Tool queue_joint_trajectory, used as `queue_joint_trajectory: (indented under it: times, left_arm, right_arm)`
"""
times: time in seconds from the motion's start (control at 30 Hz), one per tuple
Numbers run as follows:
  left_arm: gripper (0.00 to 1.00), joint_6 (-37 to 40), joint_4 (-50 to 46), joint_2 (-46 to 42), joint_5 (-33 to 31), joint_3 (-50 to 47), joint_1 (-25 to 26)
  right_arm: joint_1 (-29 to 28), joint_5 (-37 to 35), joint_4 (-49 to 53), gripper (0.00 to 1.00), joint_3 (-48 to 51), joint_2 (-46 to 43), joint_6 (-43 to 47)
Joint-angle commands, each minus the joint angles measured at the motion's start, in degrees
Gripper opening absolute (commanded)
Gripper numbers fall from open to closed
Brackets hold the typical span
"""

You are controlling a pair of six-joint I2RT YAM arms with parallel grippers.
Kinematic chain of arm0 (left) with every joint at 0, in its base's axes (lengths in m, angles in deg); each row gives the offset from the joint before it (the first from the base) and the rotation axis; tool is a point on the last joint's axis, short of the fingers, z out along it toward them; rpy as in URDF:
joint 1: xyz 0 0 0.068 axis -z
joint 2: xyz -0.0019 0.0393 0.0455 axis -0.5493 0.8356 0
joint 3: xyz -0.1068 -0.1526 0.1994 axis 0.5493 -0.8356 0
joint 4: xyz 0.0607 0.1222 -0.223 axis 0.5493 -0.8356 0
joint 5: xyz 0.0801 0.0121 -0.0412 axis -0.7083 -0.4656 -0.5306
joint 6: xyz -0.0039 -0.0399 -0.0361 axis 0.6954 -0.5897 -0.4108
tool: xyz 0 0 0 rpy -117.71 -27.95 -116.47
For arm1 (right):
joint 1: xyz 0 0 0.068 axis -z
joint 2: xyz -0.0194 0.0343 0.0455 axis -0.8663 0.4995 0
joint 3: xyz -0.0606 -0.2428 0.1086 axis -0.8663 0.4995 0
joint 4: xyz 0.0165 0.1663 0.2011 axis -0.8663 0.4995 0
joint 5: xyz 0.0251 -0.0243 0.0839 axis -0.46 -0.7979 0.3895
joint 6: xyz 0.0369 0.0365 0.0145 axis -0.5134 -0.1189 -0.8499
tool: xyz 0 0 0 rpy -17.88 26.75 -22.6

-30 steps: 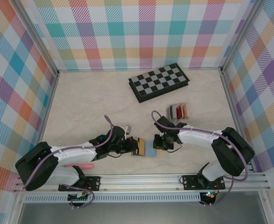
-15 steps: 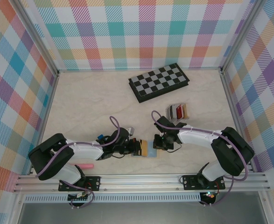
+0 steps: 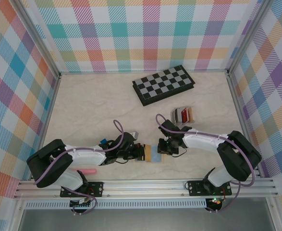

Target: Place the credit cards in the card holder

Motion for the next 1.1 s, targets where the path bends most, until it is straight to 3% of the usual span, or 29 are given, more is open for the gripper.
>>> queue_joint_trajectory:
  times: [0.0,0.3,0.57,0.73,0.93,1.07]
  left_arm:
    - [0.0,2.46,-7.36,-2.12,-4.02,0.05,0.71]
    - [0.0,1.15,1.75,5.33,1.59,0.79,0.78]
    - [0.01,1.52,1.98,7.19,3.47,1.6,0.72]
    - [0.06,0.94,0.3,6.61,2.43,1.43,0.75]
    - [0.05,-2.88,-6.02,4.86,-1.31,1.61,0.79]
    - [0.07,-6.75,-3.33,4.92,-1.52,-0.09,0.78]
  right_arm:
    - [-0.2,-2.35,0.77,0.19,1.63,3.71,-0.74]
    - [-0.2,-1.65,0.49,0.19,1.11,4.83,-0.65]
    - [-0.2,-1.86,0.51,0.19,1.14,5.04,-1.0]
    - [-0.16,-2.13,1.01,0.2,1.0,4.69,-1.0]
    - [-0.2,-3.21,1.74,0.2,1.08,3.55,-1.44]
    - [-0.2,-3.14,1.74,0.21,1.26,3.45,-1.7]
